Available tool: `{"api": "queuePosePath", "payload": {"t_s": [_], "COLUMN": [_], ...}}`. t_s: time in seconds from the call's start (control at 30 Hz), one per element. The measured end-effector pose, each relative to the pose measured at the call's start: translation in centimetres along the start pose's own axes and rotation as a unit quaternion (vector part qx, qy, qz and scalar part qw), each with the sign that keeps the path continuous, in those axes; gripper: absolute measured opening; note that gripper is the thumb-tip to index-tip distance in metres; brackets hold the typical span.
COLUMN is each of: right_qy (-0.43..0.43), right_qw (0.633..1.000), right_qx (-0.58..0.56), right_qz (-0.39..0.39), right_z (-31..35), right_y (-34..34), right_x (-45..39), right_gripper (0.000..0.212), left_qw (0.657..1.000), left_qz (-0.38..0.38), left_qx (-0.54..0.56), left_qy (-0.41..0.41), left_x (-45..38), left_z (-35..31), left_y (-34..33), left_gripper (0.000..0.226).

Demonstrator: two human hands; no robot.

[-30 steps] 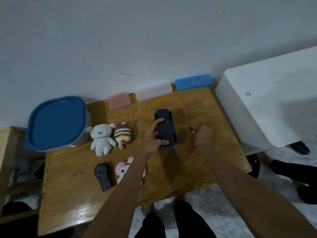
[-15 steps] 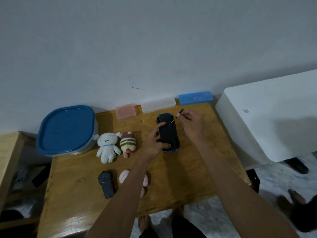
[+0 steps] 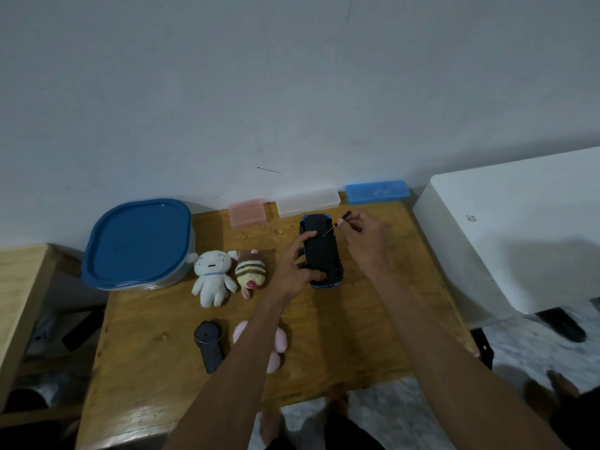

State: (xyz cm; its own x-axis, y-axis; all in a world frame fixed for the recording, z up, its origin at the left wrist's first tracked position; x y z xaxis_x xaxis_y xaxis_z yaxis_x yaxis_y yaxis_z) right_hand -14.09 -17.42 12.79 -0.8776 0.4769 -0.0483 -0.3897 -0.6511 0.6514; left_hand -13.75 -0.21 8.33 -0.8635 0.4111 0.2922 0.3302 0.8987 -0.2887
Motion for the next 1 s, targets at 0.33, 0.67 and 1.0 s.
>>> {"api": "queuePosePath", "payload": {"t_s": [0.33,0.67,1.0], "right_qy": [0.021,0.135,0.21], "right_qw": [1.0,0.985,0.972], "right_qx": [0.002,0.108,0.098], "right_qz": [-0.006,0.002,-0.03], "right_z": [0.7,2.1,3.1], "right_y": [-0.1,-0.4,-0.1], "right_x": [0.2,0.7,0.9], "right_gripper": [0.003,0.019,0.022], "left_qw": [1.0,1.0,1.0], "left_qz": [0.005,0.0,0.002], "left_qx": [0.01,0.016,0.008], "left_qy": [-0.008,0.019,0.028], "left_x": [0.3,0.5,0.6], "left_z": [-0.2,-0.2,-0.7], "left_y": [0.4,0.3,0.1], "left_gripper": [0.085,0.084,0.084]}}
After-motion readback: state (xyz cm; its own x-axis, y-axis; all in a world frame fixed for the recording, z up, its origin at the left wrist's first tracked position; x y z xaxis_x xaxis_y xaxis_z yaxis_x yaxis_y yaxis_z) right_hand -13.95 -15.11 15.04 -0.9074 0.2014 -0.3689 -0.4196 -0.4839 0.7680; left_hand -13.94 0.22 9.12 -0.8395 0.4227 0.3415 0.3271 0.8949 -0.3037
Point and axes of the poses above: each hand's wrist, its own x-axis away from the middle knuckle, its own y-axis out of the back of the hand, z = x × y, the point moved 4 cm from there along -x, towards the middle knuckle, and after that the axes turned 14 degrees about x, right-handed, at the moved point
